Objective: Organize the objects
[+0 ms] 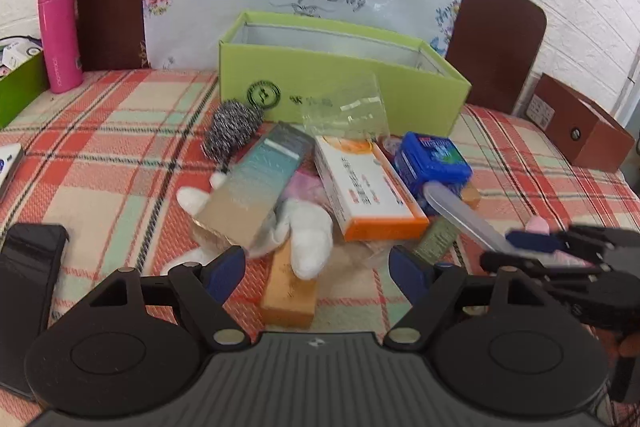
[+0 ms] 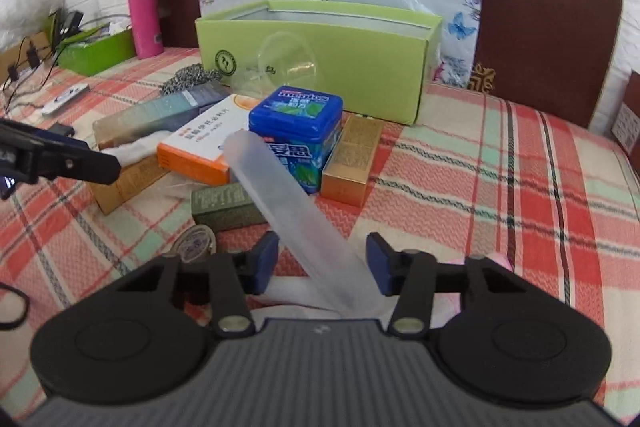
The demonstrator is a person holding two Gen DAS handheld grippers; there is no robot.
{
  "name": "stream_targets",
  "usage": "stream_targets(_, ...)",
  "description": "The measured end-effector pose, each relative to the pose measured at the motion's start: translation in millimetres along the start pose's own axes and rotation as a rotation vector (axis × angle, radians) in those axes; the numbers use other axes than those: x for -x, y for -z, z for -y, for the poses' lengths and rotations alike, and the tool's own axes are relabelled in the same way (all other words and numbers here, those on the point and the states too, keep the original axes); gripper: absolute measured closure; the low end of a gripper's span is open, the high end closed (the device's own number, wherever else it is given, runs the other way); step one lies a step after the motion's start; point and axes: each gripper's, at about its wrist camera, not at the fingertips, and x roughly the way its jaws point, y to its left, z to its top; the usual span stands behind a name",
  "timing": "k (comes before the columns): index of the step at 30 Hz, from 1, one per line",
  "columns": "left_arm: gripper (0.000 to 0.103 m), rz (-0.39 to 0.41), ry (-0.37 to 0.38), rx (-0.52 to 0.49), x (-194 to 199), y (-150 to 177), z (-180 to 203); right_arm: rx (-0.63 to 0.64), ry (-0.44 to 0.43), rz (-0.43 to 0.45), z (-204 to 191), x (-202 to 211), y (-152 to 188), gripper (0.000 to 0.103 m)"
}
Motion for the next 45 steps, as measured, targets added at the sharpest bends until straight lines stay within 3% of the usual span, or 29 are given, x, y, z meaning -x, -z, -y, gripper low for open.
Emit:
stream_targets(5,0.02,0.034,-0.026,0.019,-12.8,-25.0,-15.0,-0.011,-0.053,-0.003,-6.9,15.2,0.4,0.07)
stream_targets(11,0.024,-0.01,-0.08,-0.02,-54.3,-46.4,-22.8,-0.003,-0.079,-0.014,-17.6,12.9,-1.5,0.071)
stream_targets(13,0.038,-0.041,-0.077,-0.029,-68.6,-50.3,-24.4,0.004,-0.088,-0.018,-19.5,12.0,-1.1,0.071)
stream_targets(14,0.05,-0.064,-0.065,-0.033,-75.2,-51.2,-25.2,0.01,-0.088,-0.022,-20.3,11.2,-1.0,0.071)
stream_targets(15,0.054,-0.08,-0.059,-0.035,-79.1,-51.6,-26.0,0.015,-0.083,-0.026,-20.7,9.7,-1.2,0.071)
stream_targets(21,0.056,-0.068,-0.055,-0.053,-64.9,-47.9,-22.0,-0.011,-0.083,-0.035,-15.4,1.2,-5.8,0.069)
stream_targets(26,0.046,-0.095,-0.078,-0.093,-83.2,-50.5,-13.5,-0.093,-0.111,-0.053,-6.7,-4.9,-7.8,0.069)
stream_targets(28,0.046,-0.104,-0.083,-0.108,-91.2,-51.0,-11.4,-0.107,-0.114,-0.053,-6.0,-5.4,-6.6,0.069)
stream_targets(30,0.053,-0.114,-0.077,-0.111,-94.9,-50.4,-12.1,-0.121,-0.115,-0.053,-5.8,-5.6,-6.3,0.07)
stream_targets(36,0.059,-0.103,-0.056,-0.071,-73.8,-48.2,-21.4,-0.122,-0.135,-0.041,-9.9,0.0,-6.0,0.077)
stream_targets(45,0.059,0.04,0.032,-0.07,-8.2,-66.3,-5.4,-0.202,-0.197,0.067,-4.3,32.9,-25.9,0.077)
